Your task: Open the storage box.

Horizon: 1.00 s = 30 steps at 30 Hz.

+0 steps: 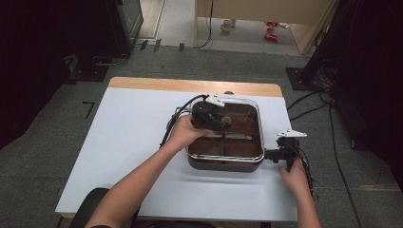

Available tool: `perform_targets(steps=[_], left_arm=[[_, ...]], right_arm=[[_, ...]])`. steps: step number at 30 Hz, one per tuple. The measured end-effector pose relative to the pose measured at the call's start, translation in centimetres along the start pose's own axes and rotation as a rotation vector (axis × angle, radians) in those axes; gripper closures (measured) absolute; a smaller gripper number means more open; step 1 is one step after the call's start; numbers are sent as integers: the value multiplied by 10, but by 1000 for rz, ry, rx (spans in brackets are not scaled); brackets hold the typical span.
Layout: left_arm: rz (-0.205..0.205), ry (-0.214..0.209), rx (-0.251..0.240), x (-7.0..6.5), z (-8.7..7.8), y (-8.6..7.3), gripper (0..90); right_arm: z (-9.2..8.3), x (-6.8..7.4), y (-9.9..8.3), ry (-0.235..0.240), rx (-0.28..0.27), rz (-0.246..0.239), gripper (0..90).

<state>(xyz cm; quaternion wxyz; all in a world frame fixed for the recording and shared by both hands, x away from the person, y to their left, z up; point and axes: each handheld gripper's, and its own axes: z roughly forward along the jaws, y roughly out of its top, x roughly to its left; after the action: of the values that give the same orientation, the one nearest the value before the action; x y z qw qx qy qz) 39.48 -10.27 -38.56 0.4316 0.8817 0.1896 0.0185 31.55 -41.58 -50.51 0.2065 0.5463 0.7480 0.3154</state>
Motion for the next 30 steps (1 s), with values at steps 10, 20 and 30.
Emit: perform_targets(steps=[10,20,30], left_arm=[[-5,13,5,3,-19,-3,593],[-54,42,-23,10,-46,-18,593],[-138,69,-58,27,-79,-37,593]], right_arm=[[0,0,0,0,0,0,0],[0,0,0,0,0,1,0],[0,0,0,0,0,0,0]])
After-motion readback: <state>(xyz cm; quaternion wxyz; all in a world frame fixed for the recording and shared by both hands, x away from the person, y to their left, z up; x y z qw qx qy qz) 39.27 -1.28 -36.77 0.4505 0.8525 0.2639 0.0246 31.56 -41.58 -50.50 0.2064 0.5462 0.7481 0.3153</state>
